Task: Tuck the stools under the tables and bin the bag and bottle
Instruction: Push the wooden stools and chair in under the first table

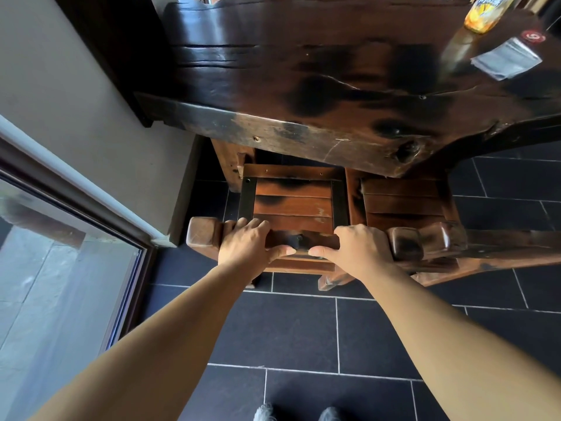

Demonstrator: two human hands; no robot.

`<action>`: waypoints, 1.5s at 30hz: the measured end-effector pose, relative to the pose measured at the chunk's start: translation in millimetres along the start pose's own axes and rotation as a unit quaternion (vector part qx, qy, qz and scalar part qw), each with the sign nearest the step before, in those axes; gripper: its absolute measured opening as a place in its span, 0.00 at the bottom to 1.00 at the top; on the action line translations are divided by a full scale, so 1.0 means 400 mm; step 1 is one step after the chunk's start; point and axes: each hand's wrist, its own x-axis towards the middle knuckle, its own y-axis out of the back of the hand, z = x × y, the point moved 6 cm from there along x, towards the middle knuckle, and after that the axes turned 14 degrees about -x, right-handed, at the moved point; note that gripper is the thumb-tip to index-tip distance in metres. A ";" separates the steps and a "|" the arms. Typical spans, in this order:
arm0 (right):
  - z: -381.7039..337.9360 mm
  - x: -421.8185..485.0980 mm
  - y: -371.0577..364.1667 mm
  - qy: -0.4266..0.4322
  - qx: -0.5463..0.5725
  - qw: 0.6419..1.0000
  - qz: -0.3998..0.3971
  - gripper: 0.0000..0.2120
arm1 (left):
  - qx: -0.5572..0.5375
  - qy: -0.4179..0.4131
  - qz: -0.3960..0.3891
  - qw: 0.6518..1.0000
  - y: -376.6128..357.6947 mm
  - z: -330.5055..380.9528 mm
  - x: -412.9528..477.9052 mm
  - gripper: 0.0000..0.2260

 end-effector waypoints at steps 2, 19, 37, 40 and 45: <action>0.000 0.009 0.000 0.001 0.000 1.000 0.000 0.45 | 0.001 0.001 -0.006 1.000 -0.001 -0.006 0.010 0.39; 0.015 0.051 0.004 -0.015 0.005 1.000 -0.008 0.46 | -0.008 0.007 -0.008 1.000 0.004 -0.008 0.062 0.32; 0.038 -0.246 0.177 0.014 0.150 0.985 -0.081 0.29 | -0.060 0.064 -0.131 0.987 0.158 0.122 -0.167 0.33; 0.066 -0.344 0.223 0.008 0.171 0.981 -0.090 0.24 | -0.072 0.049 -0.134 0.987 0.195 0.173 -0.258 0.28; 0.120 -0.460 0.266 -0.025 0.196 0.976 -0.093 0.22 | -0.015 -0.037 -0.135 0.990 0.223 0.281 -0.371 0.24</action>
